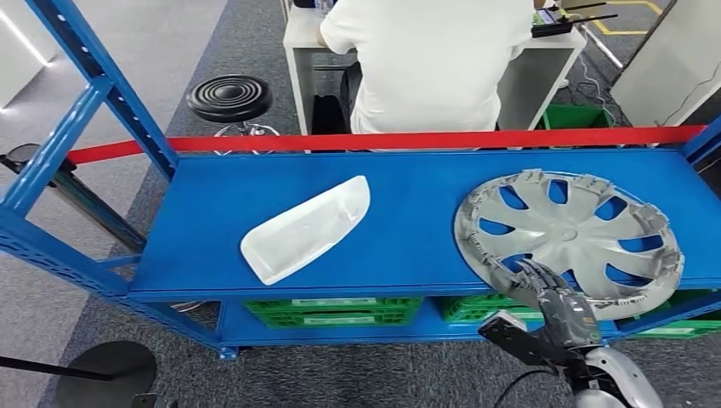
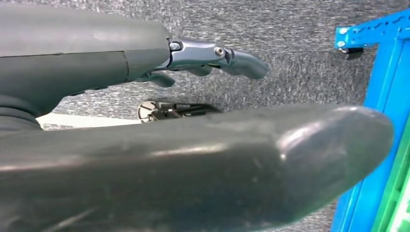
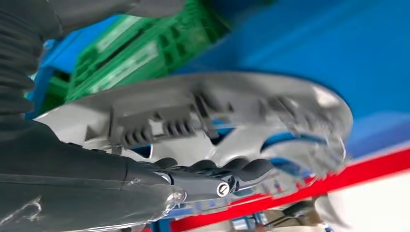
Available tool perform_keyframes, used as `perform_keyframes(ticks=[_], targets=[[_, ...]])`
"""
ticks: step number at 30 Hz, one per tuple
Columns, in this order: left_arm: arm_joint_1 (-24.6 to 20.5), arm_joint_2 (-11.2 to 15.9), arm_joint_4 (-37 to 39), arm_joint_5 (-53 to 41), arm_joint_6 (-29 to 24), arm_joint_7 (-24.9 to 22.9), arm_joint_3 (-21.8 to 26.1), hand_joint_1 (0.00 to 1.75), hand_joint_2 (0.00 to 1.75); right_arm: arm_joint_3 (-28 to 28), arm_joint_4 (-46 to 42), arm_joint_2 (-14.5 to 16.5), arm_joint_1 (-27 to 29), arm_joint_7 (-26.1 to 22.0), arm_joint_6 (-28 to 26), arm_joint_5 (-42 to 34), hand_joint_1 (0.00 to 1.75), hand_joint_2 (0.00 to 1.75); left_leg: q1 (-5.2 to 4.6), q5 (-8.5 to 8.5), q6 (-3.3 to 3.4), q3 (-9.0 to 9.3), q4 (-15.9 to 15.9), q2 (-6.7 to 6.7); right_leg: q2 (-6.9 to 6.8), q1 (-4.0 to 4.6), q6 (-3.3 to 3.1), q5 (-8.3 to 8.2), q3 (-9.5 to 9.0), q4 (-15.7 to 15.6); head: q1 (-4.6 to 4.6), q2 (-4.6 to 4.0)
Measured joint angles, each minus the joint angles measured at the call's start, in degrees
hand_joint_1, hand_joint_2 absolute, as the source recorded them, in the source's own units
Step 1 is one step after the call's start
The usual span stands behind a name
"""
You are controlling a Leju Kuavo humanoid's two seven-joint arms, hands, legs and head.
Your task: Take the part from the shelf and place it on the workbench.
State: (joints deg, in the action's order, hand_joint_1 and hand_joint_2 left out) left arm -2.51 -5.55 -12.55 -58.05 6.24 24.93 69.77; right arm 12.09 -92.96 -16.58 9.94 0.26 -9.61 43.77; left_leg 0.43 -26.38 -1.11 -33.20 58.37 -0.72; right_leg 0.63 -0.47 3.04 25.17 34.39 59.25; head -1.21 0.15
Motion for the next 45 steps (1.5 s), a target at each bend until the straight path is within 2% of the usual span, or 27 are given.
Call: perform_keyframes(ticks=[2, 3, 4, 6, 7, 8, 9, 10, 12, 13, 14, 17, 19, 22, 23, 24, 25, 27, 28, 29, 30, 32, 34, 37, 45], targets=[[0.1, 0.0, 0.0, -0.3, 0.1, 0.0, 0.2, 0.0, 0.0, 0.7, 0.3, -1.1, -0.2, 0.8, 1.0, 0.1, 0.0, 1.75, 0.09, 0.18, 0.71, 0.0, -0.1, 0.02, -0.02, -0.1, 0.61, 0.04, 0.0, -0.1, -0.1, 0.0], [0.2, 0.0, 0.0, -0.4, 0.1, 0.0, 0.2, 0.0, 0.0, 1.0, 0.4, -1.6, -0.3, 1.1, 1.3, 0.2, 0.0, 1.75, 0.18, 0.3, 1.06, 0.07, -0.2, 0.05, -0.07, -0.12, 0.91, 0.75, 0.37, 0.8, -0.25, 0.0], [0.1, 0.1, 0.0, -0.4, 0.2, 0.0, 0.3, 0.0, 0.0, 1.3, 0.6, -2.0, -0.4, 1.4, 1.5, 0.3, 0.0, 1.75, 0.27, 0.4, 1.35, 0.13, -0.3, 0.07, -0.12, -0.14, 1.13, 2.06, 1.26, 2.8, -0.4, 0.0], [0.2, 0.1, 0.0, -0.4, 0.2, 0.0, 0.4, 0.0, 0.0, 1.8, 0.9, -2.6, -0.5, 1.7, 1.6, 0.4, 0.0, 1.75, 0.19, 0.42, 1.66, 0.13, -0.3, 0.11, -0.18, -0.17, 1.47, 5.76, 4.42, 9.9, -0.72, 0.0], [0.2, 0.1, 0.0, -0.5, 0.2, 0.0, 0.4, 0.0, 0.0, 1.9, 1.1, -2.8, -0.6, 1.8, 1.6, 0.5, 0.0, 1.75, 0.12, 0.42, 1.7, 0.15, -0.3, 0.12, -0.18, -0.18, 1.55, 7.05, 5.94, 13.3, -0.73, 0.0], [0.3, 0.1, 0.0, -0.5, 0.2, 0.0, 0.4, 0.0, 0.0, 2.1, 1.3, -3.0, -0.6, 2.0, 1.6, 0.8, 0.0, 1.75, 0.08, 0.41, 1.72, 0.18, -0.3, 0.13, -0.18, -0.18, 1.58, 7.37, 6.73, 15.1, -0.74, 0.0], [0.3, 0.1, 0.0, -0.6, 0.2, 0.0, 0.4, 0.0, 0.0, 2.2, 1.4, -3.1, -0.7, 2.3, 1.6, 1.2, 0.0, 1.75, 0.07, 0.39, 1.72, 0.23, -0.3, 0.12, -0.18, -0.18, 1.56, 6.78, 6.63, 15.1, -0.75, 0.0], [0.3, 0.1, 0.0, -0.7, 0.2, 0.0, 0.4, 0.0, 0.0, 2.4, 1.6, -3.2, -0.7, 2.9, 1.4, 2.1, 0.0, 1.75, 0.09, 0.36, 1.69, 0.32, -0.3, 0.1, -0.19, -0.2, 1.48, 5.11, 5.24, 12.4, -0.75, 0.0], [0.3, 0.0, 0.0, -0.8, 0.2, 0.0, 0.4, 0.0, 0.0, 2.8, 1.9, -3.3, -1.1, 4.5, 0.7, 4.7, 0.0, 1.75, 0.04, 0.26, 1.4, 0.5, -0.2, 0.04, -0.21, -0.16, 1.25, 1.92, 1.13, 4.6, -0.81, 0.0], [0.3, 0.0, 0.0, -0.9, 0.2, 0.0, 0.4, 0.0, 0.0, 3.0, 2.1, -3.4, -1.3, 5.4, 0.1, 6.4, 0.0, 1.75, -0.04, 0.24, 1.12, 0.54, -0.2, 0.0, -0.16, -0.12, 0.99, 0.96, -0.48, 1.6, -0.8, 0.0], [0.2, 0.0, 0.0, -1.0, 0.2, 0.0, 0.4, 0.0, 0.0, 3.2, 2.4, -3.4, -1.6, 6.4, -0.4, 8.0, 0.0, 1.75, -0.12, 0.28, 0.8, 0.55, -0.2, -0.03, -0.11, -0.03, 0.73, 0.75, -1.21, 0.1, -0.78, 0.0], [0.2, 0.1, 0.0, -1.3, 0.3, 0.0, 0.5, 0.0, 0.0, 3.6, 3.5, -3.4, -2.5, 8.7, -1.8, 11.8, 0.0, 1.75, -0.04, 0.43, -0.21, 0.63, -0.5, -0.05, 0.02, 0.11, -0.39, 0.54, -1.24, -0.4, -0.72, 0.0], [0.1, 0.1, 0.0, -1.4, 0.3, 0.1, 0.5, 0.0, 0.0, 3.7, 4.1, -3.4, -3.0, 9.3, -2.2, 12.8, 0.0, 1.75, 0.0, -1.13, -0.79, -0.23, 1.4, 0.02, -0.04, -0.1, -1.09, 0.27, -1.3, -0.7, -0.55, 0.0], [0.1, 0.0, 0.0, -1.7, 0.4, 0.1, 0.5, 0.0, 0.0, 3.9, 5.5, -3.2, -3.7, 10.7, -3.3, 15.7, 0.0, 1.75, 0.08, -6.2, -1.29, -4.93, 11.3, 0.07, -0.21, -0.19, -1.55, 0.15, -1.17, -0.8, -0.26, 0.0], [0.1, 0.0, 0.0, -1.9, 0.4, 0.2, 0.5, 0.0, 0.0, 3.9, 6.5, -3.0, -4.1, 11.5, -4.0, 17.4, 0.01, 1.75, 0.15, -6.94, -1.49, -6.17, 13.8, 0.07, -0.26, -0.2, -1.65, 0.13, -1.12, -0.8, -0.25, 0.0], [0.2, 0.0, 0.0, -2.1, 0.5, 0.2, 0.5, 0.0, 0.0, 3.8, 7.8, -2.8, -4.6, 12.3, -4.7, 19.2, 0.08, 1.75, 0.29, -6.51, -1.76, -6.42, 14.4, 0.07, -0.29, -0.25, -1.7, 0.1, -1.09, -0.7, -0.24, 0.0], [0.1, 0.1, 0.0, -2.3, 0.5, 0.2, 0.5, 0.0, 0.0, 3.7, 9.1, -2.5, -5.1, 12.8, -5.3, 20.8, 0.22, 1.75, 0.52, -5.16, -2.13, -5.61, 12.9, 0.08, -0.31, -0.36, -1.73, 0.08, -1.09, -0.7, -0.25, 0.0], [0.0, 0.0, 0.0, -2.6, 0.5, 0.2, 0.4, 0.0, 0.0, 3.1, 12.1, -1.9, -6.2, 13.3, -6.5, 23.1, 0.95, 1.75, 1.34, -1.63, -3.33, -1.8, 6.0, 0.13, -0.22, -0.47, -1.39, 0.15, -1.01, -0.4, -0.07, 0.0], [-0.1, 0.0, 0.0, -2.7, 0.5, 0.2, 0.4, 0.0, 0.0, 2.8, 13.4, -1.7, -6.7, 13.4, -7.2, 23.9, 1.31, 1.75, 1.72, -0.71, -3.72, -0.04, 2.8, -0.01, -0.13, -0.43, -1.12, 0.4, -0.79, 0.0, 0.16, 0.0], [-0.3, -0.1, 0.1, -2.9, 0.6, 0.2, 0.4, 0.0, 0.0, 2.3, 14.7, -1.5, -7.2, 13.4, -7.9, 24.6, 1.61, 1.75, 1.93, -0.36, -3.47, 1.1, 0.6, -0.13, -0.06, -0.32, -0.87, 0.52, -0.54, 0.3, 0.26, 0.0], [-0.4, -0.2, 0.1, -3.0, 0.6, 0.2, 0.4, 0.0, 0.0, 1.9, 15.8, -1.3, -7.6, 13.3, -8.6, 25.2, 1.68, 1.75, 2.0, -0.44, -3.19, 1.51, -0.3, -0.26, -0.01, -0.19, -0.62, 0.6, -0.33, 0.5, 0.39, 0.0], [-0.4, -0.1, 0.1, -3.2, 0.5, 0.2, 0.4, 0.0, 0.0, 1.0, 17.8, -0.7, -8.1, 13.1, -9.8, 26.2, 1.75, 1.75, 1.81, -0.46, -2.06, 1.46, -0.4, -0.38, 0.03, -0.23, -0.2, 0.27, -0.33, 0.1, 0.25, 0.0], [-0.4, 0.0, 0.1, -3.4, 0.4, 0.2, 0.4, 0.0, 0.0, 0.1, 19.4, 0.0, -8.6, 12.8, -11.1, 27.1, 1.75, 1.75, 1.74, -0.36, -1.85, 1.42, -0.4, -0.38, 0.05, -0.29, 0.28, -0.07, -0.68, -0.4, 0.25, 0.0], [-0.4, 0.0, 0.1, -3.7, 0.4, 0.5, 0.4, 0.0, 0.0, -1.3, 21.0, 1.2, -9.0, 12.1, -12.8, 28.3, 1.75, 1.75, 1.64, -0.26, -1.6, 1.39, -0.4, -0.38, 0.07, -0.38, 0.64, -0.34, -1.01, -0.8, 0.26, 0.0], [-0.5, 0.2, 0.1, -3.7, 0.4, 0.9, 0.4, 0.0, 0.0, -3.1, 22.3, 2.9, -9.3, 11.2, -14.1, 29.1, 1.75, 1.75, 1.53, -0.26, -1.42, 1.4, -0.4, -0.38, 0.07, -0.44, 0.78, -0.39, -1.02, -0.9, 0.3, 0.0]])
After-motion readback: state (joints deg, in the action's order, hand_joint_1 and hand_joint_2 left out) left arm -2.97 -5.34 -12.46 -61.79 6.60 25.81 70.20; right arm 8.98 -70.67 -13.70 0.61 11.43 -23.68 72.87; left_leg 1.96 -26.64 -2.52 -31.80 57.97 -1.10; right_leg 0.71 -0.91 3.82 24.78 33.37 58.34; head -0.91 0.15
